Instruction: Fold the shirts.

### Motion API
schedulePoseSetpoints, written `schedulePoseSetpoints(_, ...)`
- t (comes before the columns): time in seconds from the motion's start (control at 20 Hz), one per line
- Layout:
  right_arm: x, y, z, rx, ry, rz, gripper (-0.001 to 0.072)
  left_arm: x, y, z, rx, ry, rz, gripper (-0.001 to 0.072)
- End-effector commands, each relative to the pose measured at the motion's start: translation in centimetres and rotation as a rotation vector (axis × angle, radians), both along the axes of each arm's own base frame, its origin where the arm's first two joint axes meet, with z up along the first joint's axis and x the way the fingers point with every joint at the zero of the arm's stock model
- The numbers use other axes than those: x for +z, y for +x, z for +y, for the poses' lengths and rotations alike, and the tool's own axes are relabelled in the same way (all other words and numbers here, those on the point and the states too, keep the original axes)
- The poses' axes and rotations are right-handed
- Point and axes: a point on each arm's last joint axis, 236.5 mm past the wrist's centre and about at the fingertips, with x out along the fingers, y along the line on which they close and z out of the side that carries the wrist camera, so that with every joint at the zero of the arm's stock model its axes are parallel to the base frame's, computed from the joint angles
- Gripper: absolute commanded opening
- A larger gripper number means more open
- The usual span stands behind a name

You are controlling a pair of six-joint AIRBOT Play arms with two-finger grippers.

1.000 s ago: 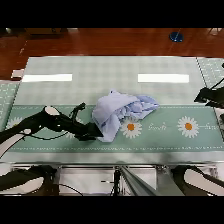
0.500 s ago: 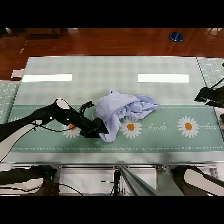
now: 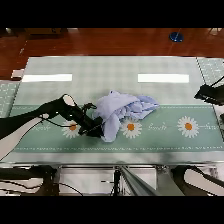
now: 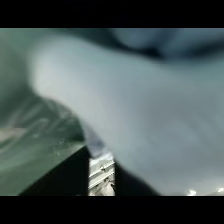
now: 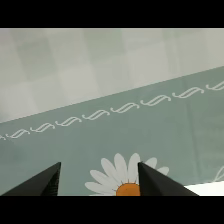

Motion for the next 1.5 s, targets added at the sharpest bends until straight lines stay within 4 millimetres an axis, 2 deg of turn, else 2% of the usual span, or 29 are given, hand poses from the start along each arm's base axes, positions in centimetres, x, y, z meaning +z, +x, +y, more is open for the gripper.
schedulePoseSetpoints(0.0,0.1,0.4,-0.1,-0.004,-0.001,-0.017,0.0529,-0.4,-1.1,1.5,-0.030,0.099,0.092,0.0101)
schedulePoseSetpoints(0.05,0.1,0.4,-0.1,-0.004,-0.002,-0.018,0.0530,-0.6,-1.2,2.0,-0.050,0.115,0.086,0.0022)
schedulePoseSetpoints(0.25,0.1,0.3,0.0,-0.002,0.000,-0.015,0.0529,-0.4,-1.3,2.0,-0.136,0.063,0.026,0.0021)
schedulePoseSetpoints(0.4,0.2,0.5,0.6,0.028,0.020,-0.026,0.0531,1.3,-0.5,1.4,-0.199,-0.010,-0.084,0.0020)
schedulePoseSetpoints(0.45,0.3,0.9,1.5,0.047,0.052,-0.044,0.0536,2.1,-0.1,1.2,-0.215,-0.029,-0.128,0.0020)
schedulePoseSetpoints(0.55,0.4,1.9,4.0,0.097,0.152,-0.091,0.0611,4.0,1.2,0.7,-0.227,-0.058,-0.222,0.0020)
schedulePoseSetpoints(0.6,0.0,2.3,5.2,0.108,0.210,-0.100,0.0611,4.8,1.9,0.5,-0.228,-0.069,-0.262,0.0020)
schedulePoseSetpoints(0.8,-3.6,2.7,8.1,0.094,0.389,-0.045,0.0610,6.9,3.6,-0.2,-0.231,-0.092,-0.340,0.0021)
schedulePoseSetpoints(1.05,-7.5,2.4,12.9,0.082,0.643,0.004,0.0603,7.9,4.7,-0.7,-0.233,-0.105,-0.377,0.0021)
schedulePoseSetpoints(1.2,-9.6,1.5,15.9,0.175,0.640,0.065,0.0594,8.2,4.9,-0.8,-0.233,-0.108,-0.385,0.0021)
schedulePoseSetpoints(1.4,-11.3,2.5,19.8,0.224,0.584,0.069,0.0591,8.8,4.9,-1.0,-0.242,-0.119,-0.384,0.0021)
schedulePoseSetpoints(1.45,-11.7,2.8,20.7,0.216,0.571,0.068,0.0568,9.1,5.0,-1.0,-0.247,-0.121,-0.387,0.0021)
